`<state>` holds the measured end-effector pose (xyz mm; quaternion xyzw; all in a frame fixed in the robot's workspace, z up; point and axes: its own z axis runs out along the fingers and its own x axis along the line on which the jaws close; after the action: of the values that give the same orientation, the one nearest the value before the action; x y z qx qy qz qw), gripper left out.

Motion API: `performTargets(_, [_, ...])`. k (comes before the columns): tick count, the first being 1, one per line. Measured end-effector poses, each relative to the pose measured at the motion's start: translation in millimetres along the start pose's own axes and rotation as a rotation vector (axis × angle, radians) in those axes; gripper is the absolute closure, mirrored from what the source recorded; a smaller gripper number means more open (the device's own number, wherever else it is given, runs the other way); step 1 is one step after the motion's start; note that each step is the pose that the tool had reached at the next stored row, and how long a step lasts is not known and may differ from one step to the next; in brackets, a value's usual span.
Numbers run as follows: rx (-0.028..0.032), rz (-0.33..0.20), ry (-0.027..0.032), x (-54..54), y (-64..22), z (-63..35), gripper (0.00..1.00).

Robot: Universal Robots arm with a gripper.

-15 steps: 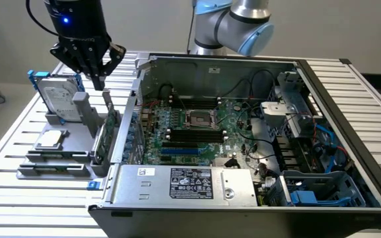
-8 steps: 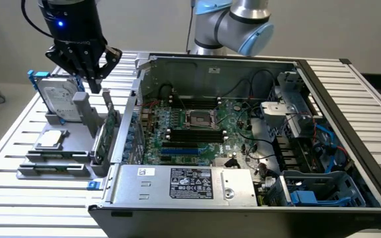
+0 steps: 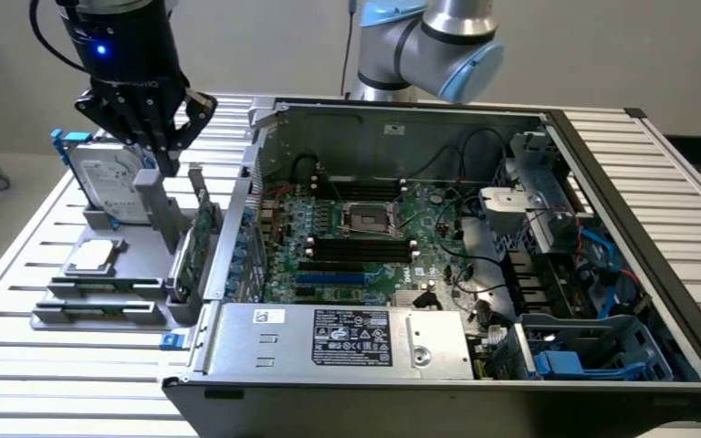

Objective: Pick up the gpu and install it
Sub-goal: 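Reach for the gpu, then pick up the gpu and move the gpu toward the slot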

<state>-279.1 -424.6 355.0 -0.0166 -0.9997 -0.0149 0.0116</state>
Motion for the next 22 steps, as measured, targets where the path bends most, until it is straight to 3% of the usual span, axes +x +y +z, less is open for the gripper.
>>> performTargets(2, [0.0029, -0.003, 0.0000, 1.9, -0.1, 0.4, 0.89])
performTargets(19, [0.0030, -0.002, 0.0000, 2.0, -0.1, 0.4, 0.88])
performTargets(21, [0.0030, -0.002, 0.0000, 2.0, -0.1, 0.4, 0.83])
performTargets(22, [0.0030, -0.002, 0.0000, 2.0, -0.1, 0.4, 0.70])
